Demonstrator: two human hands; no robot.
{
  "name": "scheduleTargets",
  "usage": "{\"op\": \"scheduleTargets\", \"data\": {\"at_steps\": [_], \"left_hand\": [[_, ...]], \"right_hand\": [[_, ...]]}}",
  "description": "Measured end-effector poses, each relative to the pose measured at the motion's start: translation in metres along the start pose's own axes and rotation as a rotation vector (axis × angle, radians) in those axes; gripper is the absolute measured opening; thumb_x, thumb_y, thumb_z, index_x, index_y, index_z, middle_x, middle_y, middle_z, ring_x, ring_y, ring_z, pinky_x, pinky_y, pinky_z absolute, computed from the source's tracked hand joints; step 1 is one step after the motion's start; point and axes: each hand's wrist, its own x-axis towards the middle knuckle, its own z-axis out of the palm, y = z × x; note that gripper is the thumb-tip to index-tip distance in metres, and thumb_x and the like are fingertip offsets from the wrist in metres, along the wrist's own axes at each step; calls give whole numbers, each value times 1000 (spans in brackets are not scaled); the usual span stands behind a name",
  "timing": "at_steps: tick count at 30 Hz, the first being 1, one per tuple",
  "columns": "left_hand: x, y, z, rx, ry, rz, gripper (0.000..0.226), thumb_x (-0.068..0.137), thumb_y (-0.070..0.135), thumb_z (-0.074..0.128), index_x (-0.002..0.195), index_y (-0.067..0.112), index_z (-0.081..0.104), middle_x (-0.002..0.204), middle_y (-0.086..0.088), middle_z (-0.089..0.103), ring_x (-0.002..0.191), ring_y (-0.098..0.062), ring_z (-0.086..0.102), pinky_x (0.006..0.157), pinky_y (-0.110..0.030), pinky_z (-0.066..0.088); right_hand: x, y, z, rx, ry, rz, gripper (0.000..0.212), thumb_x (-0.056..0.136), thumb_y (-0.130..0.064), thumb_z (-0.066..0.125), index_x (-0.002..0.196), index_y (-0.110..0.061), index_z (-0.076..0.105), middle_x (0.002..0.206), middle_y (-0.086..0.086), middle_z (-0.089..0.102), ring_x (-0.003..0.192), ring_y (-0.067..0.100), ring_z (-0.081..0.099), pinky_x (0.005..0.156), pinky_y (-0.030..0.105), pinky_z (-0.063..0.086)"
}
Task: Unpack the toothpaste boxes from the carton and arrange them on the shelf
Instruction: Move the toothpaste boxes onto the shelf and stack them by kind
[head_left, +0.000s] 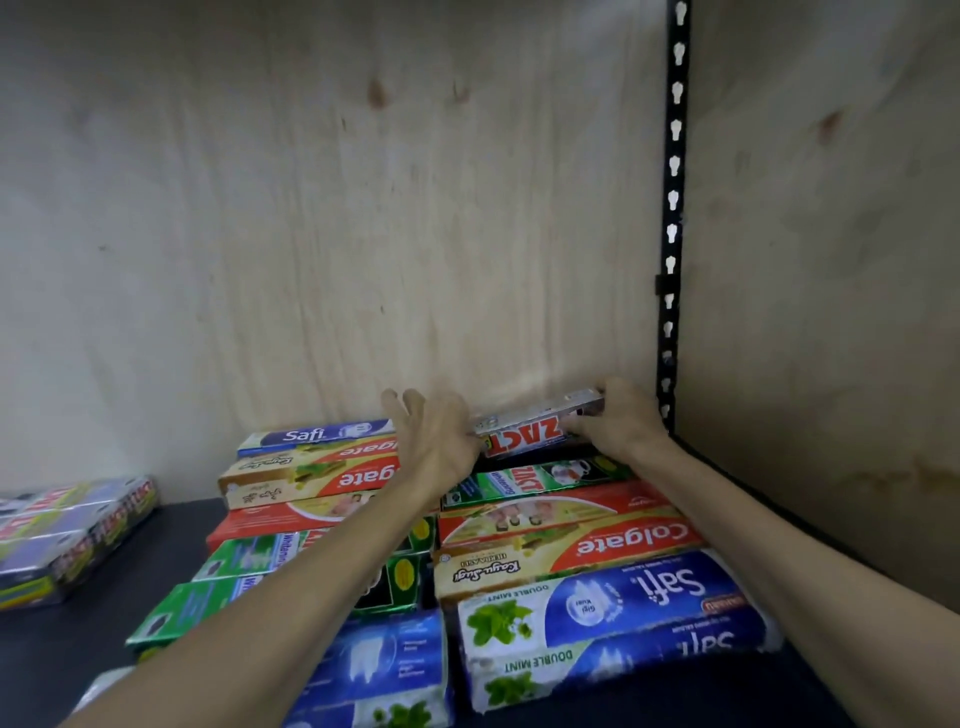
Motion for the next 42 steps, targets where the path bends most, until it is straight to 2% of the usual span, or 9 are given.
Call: {"op": "scheduleTargets", "data": {"at_steps": [4,9,12,17,24,27,32,36,42], "left_hand": [[-7,10,-12,-160,110,-23,18,92,30,66,108,22,62,105,-9,65,118,-30,36,90,-41,16],[-35,8,-36,-309,158,-20,35,94,31,67,127,23,55,126,-2,61,121,-24,36,103,-41,29],[-61,-1,-51,-450,153,-5,34,98,23,62,130,22,52,131,-3,53,125,-23,44,103,-33,36],[-105,-23,-77,-661,172,-19,24,101,14,58,123,23,54,128,4,44,113,-7,50,92,-15,37],[-155,-98,-114,-839,193,-124,26,93,23,68,108,43,61,119,5,64,105,-9,66,93,-40,56],[-176,-132,-127,-915,221,-210,26,95,19,68,114,36,61,114,5,70,101,-10,70,89,-43,59],[-214,-184,-154,-921,317,-307,25,95,26,68,118,25,57,108,13,66,102,-5,64,91,-32,54],[-239,-230,-168,-918,225,-294,45,88,35,76,127,29,53,116,15,64,99,1,65,81,-15,50],[-261,-290,-179,-800,292,-361,42,90,21,75,129,20,58,108,16,67,101,2,63,79,-5,46]], "right_hand": [[-17,-4,-19,66,114,-39,38,81,-35,81,106,-10,68,105,5,72,93,19,67,76,33,56],[-60,-14,-40,150,147,-72,39,85,-32,79,115,-12,65,107,5,71,90,18,66,71,26,51],[-86,-20,-41,200,115,-77,38,86,-38,76,116,-18,63,103,-3,67,81,9,63,62,19,47],[-134,-42,-40,247,93,-139,36,88,-35,75,116,-15,67,108,2,73,92,13,67,72,24,54],[-192,-91,-21,225,94,-228,68,83,-55,74,133,-14,55,121,3,67,106,19,64,93,41,55],[-216,-114,3,187,29,-300,68,75,-62,77,126,-24,55,117,-2,66,109,20,59,92,44,54],[-244,-153,44,180,23,-368,56,76,-40,85,122,-23,58,106,-4,70,100,20,64,88,41,54],[-265,-181,72,204,-6,-404,41,82,-30,82,115,-14,65,84,-15,63,82,13,64,67,23,42],[-275,-213,103,95,-48,-486,50,84,-56,71,121,-23,70,106,0,71,102,23,61,87,45,51]]}}
